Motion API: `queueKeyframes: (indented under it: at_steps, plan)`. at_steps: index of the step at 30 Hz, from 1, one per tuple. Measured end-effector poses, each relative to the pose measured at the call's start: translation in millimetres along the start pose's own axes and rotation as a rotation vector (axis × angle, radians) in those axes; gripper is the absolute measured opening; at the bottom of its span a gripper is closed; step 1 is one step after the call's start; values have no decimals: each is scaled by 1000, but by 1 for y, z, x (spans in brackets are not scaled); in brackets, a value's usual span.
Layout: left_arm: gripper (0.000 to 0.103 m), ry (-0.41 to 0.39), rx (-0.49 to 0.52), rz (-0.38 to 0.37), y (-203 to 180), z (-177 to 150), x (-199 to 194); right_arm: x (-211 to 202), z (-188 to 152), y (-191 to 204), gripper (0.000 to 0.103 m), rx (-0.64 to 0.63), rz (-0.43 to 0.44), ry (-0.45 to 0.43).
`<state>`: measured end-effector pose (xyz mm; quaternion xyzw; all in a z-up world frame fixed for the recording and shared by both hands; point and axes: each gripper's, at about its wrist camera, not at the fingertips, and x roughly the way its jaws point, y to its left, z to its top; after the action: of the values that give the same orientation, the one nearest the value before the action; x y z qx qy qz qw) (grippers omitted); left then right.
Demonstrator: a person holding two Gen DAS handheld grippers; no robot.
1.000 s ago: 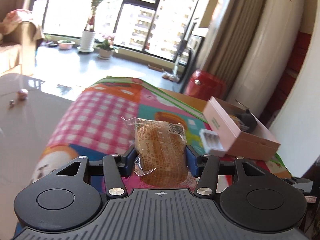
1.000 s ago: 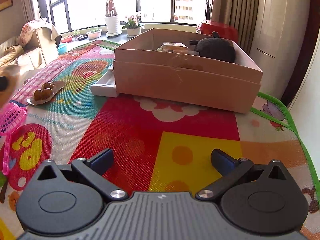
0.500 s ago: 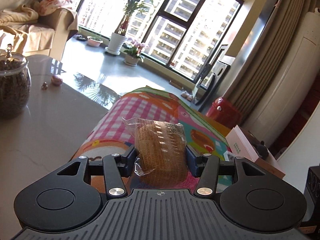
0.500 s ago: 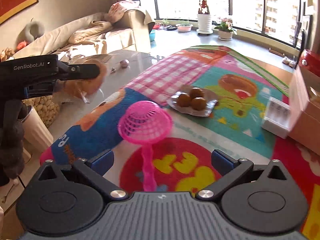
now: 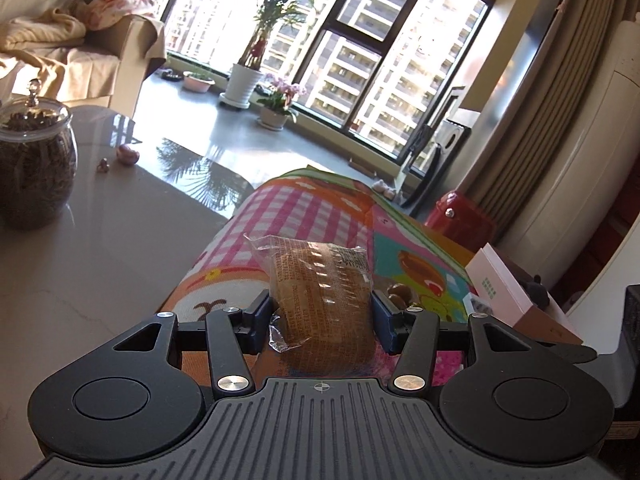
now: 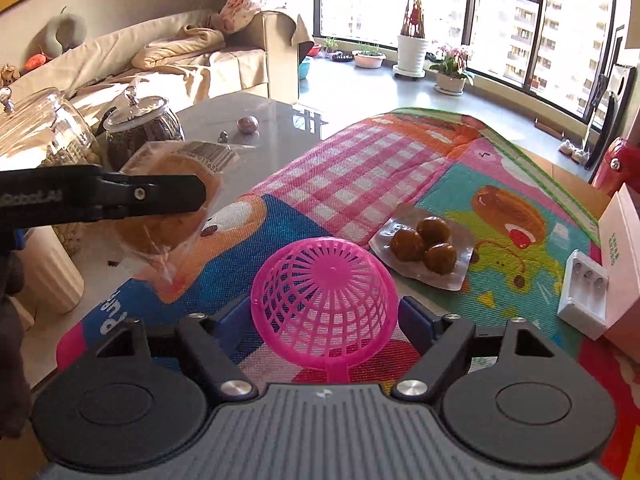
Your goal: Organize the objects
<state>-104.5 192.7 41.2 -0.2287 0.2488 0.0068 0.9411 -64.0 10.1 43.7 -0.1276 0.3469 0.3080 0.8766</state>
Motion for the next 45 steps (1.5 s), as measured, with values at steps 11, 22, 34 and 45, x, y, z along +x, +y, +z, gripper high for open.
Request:
queueKeyframes:
  at_steps: [11,22,34,45]
  plan:
    - [56,200,183,-144,-80,-40,34,-80,-55,-90,71,131,-190,-35]
    - [56,260,214,-149,-101,-54,52,-71,-100,-148,74,250,-339,42]
    - [56,215,122,-96,-75,-44,50,-65,-89,-132,101,201,-359,-17]
    - [56,270,353,-227,-140,-66,79,-79,-113,-141,103,202,-354,-29]
